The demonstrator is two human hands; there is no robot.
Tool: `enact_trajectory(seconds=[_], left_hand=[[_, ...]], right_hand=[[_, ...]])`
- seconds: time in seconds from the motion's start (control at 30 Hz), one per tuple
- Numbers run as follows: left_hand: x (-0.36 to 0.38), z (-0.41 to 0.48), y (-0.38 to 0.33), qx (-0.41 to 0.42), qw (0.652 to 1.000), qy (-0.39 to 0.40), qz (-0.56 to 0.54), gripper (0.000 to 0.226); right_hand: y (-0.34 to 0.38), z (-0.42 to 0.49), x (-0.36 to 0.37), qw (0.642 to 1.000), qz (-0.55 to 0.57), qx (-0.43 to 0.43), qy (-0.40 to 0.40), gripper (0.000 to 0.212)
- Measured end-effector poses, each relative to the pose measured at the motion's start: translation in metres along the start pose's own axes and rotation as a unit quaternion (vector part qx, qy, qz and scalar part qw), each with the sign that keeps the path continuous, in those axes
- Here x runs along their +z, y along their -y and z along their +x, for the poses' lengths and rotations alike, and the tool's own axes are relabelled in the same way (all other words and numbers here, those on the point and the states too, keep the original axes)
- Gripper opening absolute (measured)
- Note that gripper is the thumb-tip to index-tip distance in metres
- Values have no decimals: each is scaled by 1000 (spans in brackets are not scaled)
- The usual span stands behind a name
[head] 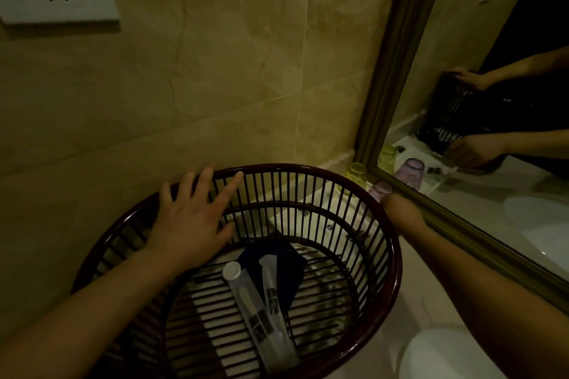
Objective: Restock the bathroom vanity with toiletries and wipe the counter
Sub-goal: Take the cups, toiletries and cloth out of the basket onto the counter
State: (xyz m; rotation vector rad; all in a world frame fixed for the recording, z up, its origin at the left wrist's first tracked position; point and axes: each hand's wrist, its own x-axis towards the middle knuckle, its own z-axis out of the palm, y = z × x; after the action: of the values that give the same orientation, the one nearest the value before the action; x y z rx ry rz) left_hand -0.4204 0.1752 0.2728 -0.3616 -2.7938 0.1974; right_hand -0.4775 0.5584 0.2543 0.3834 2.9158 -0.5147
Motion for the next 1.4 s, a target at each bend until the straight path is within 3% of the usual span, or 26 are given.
enact_trajectory(seconds=[0.17, 0.3, 0.4, 0.5, 0.6, 0.67, 0.8, 0.9, 0.97, 1.07, 1.17, 1.23, 1.3, 1.4], left_hand=[[-2, 0, 0, 4, 1000, 0, -5, 90], [-4, 0, -1, 4, 1000, 2, -10, 87], [-4, 1, -1, 6, 1000, 3, -9, 87], [-4, 1, -1, 6, 1000, 6, -9, 89], [-4, 1, 0, 3, 1000, 9, -17, 89], [-4, 1, -1, 3, 1000, 8, -19, 88], [-6, 0, -1, 2, 1000, -3, -18, 86], [-5, -1, -1, 0, 1000, -5, -27, 86], [-4, 0, 0, 2, 999, -7, -32, 85], [-5, 0, 0, 2, 999, -5, -41, 84], [-4, 0, 0, 2, 999, -5, -41, 84], [-4, 0, 0, 3, 999, -9, -36, 84], [-4, -1, 0, 3, 999, -7, -34, 85], [-4, 0, 0, -1, 999, 1, -36, 85]], right_hand=[[34, -28, -55, 993, 71, -68, -60, 25], [80, -72, -95, 972, 55, -175, -146, 19], [126, -106, -98, 955, -12, -260, -146, 15], [167, -122, -66, 929, -134, -343, -44, 13], [192, -116, -8, 870, -283, -397, 78, 23], [196, -105, 38, 833, -349, -391, 179, 19], [186, -80, 111, 785, -395, -316, 357, 34], [175, -66, 135, 848, -318, -254, 340, 8], [169, -59, 142, 877, -288, -241, 299, 22], [166, -59, 143, 885, -286, -212, 300, 23], [168, -57, 136, 900, -235, -199, 307, 7], [176, -57, 121, 910, -206, -209, 293, 19], [183, -61, 97, 923, -174, -223, 259, 7], [185, -72, 51, 943, -84, -214, 241, 18]])
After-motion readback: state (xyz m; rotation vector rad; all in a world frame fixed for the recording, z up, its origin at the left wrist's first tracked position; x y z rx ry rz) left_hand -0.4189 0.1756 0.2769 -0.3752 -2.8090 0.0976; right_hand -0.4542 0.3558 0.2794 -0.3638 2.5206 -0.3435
